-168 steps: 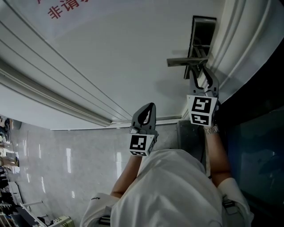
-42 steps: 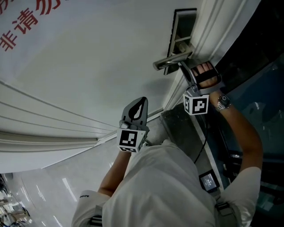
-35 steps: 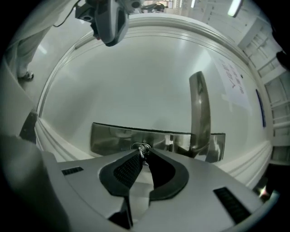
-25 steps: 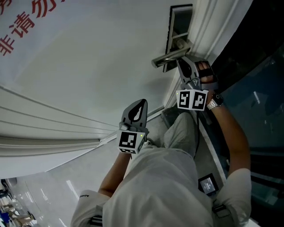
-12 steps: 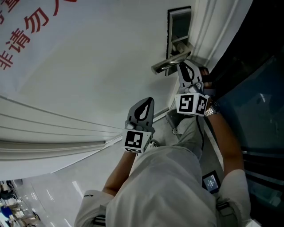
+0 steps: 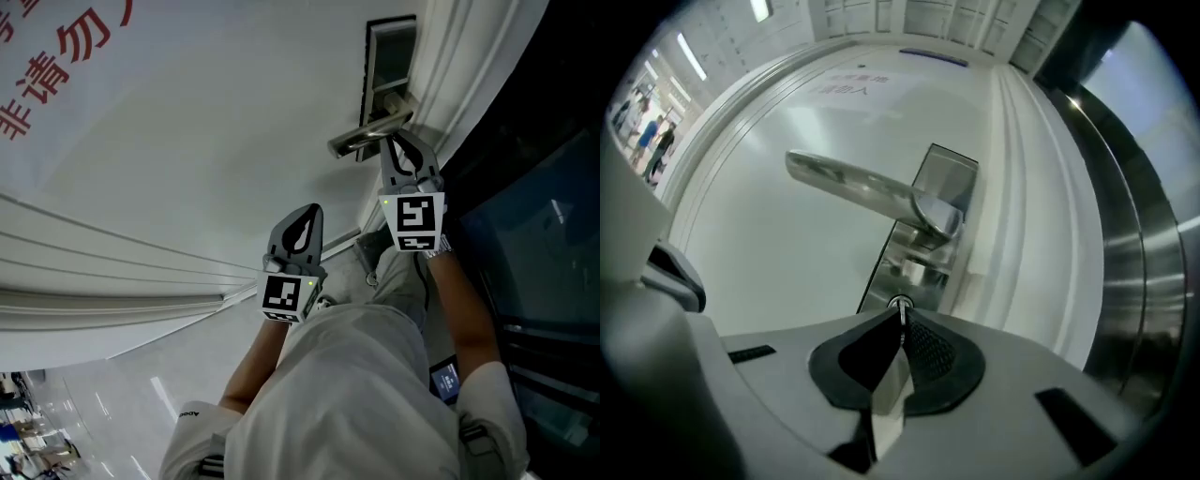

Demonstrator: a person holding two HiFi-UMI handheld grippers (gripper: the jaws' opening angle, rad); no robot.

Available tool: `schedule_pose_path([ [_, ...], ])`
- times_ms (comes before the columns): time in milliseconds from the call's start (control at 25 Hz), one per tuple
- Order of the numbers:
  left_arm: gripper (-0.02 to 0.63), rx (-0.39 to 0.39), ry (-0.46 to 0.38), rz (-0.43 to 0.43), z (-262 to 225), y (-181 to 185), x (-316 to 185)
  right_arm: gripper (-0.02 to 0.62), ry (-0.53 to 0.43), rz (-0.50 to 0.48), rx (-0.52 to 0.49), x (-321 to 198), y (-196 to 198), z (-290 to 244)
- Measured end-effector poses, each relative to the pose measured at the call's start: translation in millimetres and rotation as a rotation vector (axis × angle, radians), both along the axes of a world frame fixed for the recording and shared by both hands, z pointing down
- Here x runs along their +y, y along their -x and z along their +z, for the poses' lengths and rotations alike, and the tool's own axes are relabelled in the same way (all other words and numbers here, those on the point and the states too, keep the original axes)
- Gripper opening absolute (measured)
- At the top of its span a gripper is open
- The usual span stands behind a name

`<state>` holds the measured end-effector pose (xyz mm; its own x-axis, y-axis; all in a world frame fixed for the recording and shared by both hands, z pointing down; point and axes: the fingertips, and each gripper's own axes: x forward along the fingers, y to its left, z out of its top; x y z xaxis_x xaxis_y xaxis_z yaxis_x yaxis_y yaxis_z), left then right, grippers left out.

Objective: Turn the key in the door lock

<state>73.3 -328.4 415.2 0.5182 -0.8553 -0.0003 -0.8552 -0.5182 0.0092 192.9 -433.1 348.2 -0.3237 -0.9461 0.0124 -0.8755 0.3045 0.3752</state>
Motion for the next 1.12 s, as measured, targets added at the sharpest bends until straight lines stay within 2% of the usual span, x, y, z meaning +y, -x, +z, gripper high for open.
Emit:
schedule_pose_path([
  [320,0.009,0.004,0.007,-0.047,3.3,15.7,4.0,0.009,0.178,-0.061,-0.407,-2.3,-5.7,1.1],
  [560,0.009,-0.009,0.019,-0.074,7.8,28.6,7.9,0.009,0.239,-0.070,-0.602,-2.0,-7.5,1.2],
  [880,0.009,0.006,0.021,-0.079,8.9,33.9,11.3,0.009,0.373,-0.104,-0.972,-3.1,-11.6,4.5],
  [1120,0.009,0.012,0.031,-0.087,12.9,39.8,12.1,0.009,0.438,-0.120,-1.183,-3.5,-12.0,5.0],
])
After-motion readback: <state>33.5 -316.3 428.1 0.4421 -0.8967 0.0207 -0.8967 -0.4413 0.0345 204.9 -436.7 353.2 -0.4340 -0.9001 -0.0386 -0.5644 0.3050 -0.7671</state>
